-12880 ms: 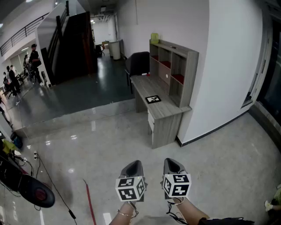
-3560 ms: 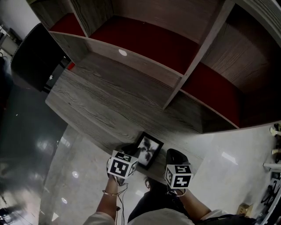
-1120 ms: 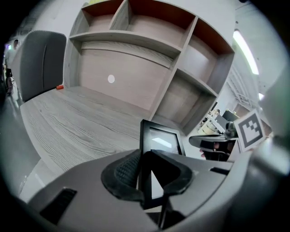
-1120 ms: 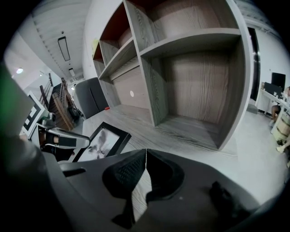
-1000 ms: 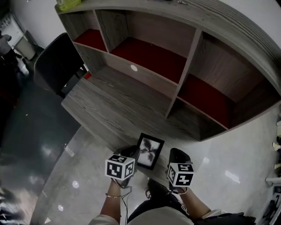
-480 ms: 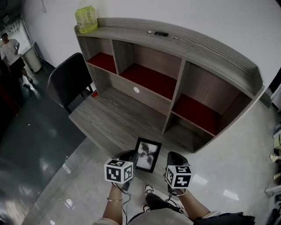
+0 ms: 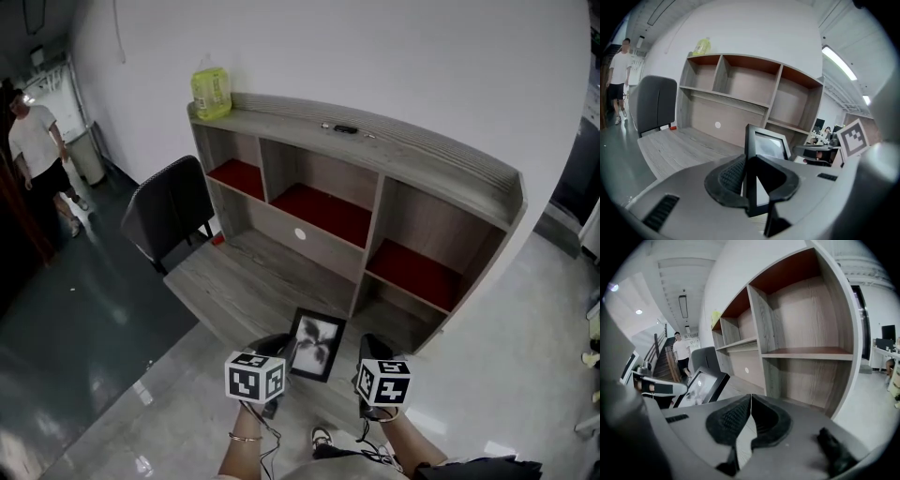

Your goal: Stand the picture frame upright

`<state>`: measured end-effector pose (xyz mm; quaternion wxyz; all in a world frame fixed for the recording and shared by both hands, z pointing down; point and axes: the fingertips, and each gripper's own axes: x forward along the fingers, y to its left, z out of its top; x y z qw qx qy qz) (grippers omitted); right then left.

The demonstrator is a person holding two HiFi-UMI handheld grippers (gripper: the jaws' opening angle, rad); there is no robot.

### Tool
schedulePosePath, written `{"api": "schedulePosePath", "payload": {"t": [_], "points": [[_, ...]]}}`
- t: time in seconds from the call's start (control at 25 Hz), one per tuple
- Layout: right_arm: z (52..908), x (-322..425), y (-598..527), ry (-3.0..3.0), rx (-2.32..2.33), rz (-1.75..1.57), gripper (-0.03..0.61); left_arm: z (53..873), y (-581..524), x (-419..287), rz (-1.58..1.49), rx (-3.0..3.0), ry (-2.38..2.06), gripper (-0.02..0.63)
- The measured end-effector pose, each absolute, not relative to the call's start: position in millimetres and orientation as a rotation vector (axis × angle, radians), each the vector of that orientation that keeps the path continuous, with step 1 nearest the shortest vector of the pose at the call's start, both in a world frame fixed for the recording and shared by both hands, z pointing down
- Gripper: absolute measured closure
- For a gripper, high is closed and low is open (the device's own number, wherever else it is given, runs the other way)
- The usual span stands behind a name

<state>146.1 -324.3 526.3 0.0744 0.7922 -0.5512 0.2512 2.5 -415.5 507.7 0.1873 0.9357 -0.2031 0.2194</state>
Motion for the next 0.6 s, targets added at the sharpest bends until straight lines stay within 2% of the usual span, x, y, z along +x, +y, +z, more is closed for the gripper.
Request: {"api": "schedulePosePath", "payload": {"t": [0.6], "points": [[491,152,-343,-1.681,2.415,0.683,0.546,468,-439,14,0.548,2.696,-0.586,0.538]]}}
